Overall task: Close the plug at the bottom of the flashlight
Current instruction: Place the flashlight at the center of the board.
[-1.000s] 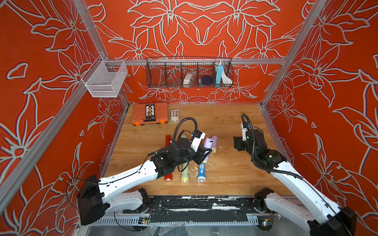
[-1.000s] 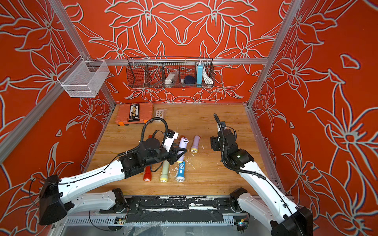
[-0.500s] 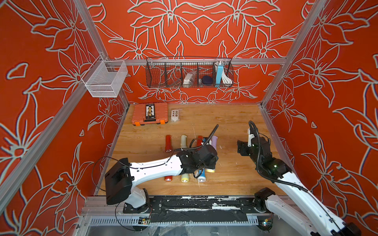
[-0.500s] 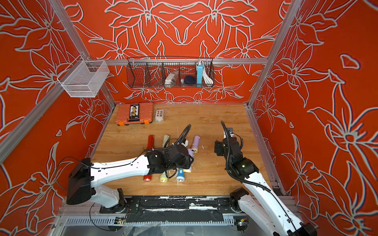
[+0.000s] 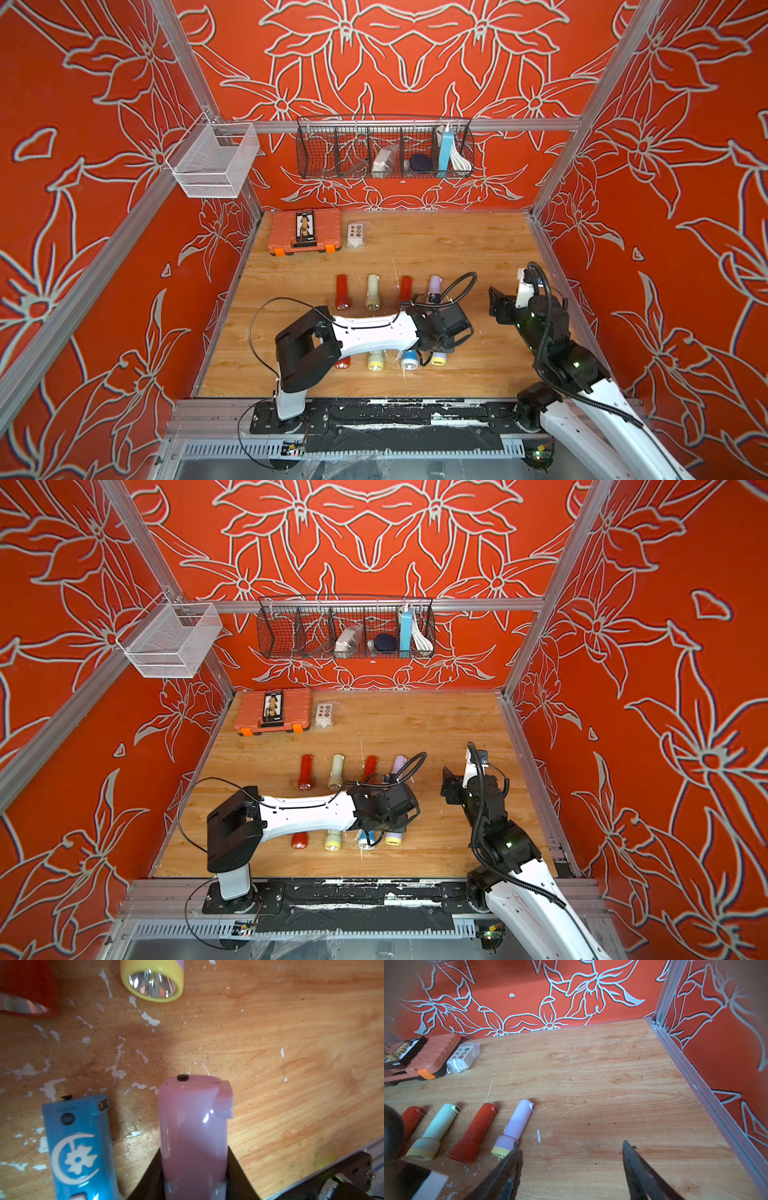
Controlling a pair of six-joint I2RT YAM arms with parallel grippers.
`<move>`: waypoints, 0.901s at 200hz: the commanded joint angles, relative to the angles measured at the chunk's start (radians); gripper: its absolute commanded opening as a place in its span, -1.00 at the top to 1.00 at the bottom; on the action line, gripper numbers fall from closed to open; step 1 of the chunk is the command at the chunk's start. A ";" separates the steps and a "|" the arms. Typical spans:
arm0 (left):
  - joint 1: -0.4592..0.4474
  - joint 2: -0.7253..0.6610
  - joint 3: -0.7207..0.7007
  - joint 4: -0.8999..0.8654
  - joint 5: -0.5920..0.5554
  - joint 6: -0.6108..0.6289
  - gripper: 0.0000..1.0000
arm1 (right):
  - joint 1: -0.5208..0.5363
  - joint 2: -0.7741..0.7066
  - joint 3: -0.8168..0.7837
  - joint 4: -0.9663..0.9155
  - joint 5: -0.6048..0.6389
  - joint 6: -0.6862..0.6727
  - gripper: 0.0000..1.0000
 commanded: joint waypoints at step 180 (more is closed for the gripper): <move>0.052 0.076 0.088 -0.049 0.144 0.047 -0.49 | -0.008 0.129 -0.004 0.079 0.201 0.002 -0.57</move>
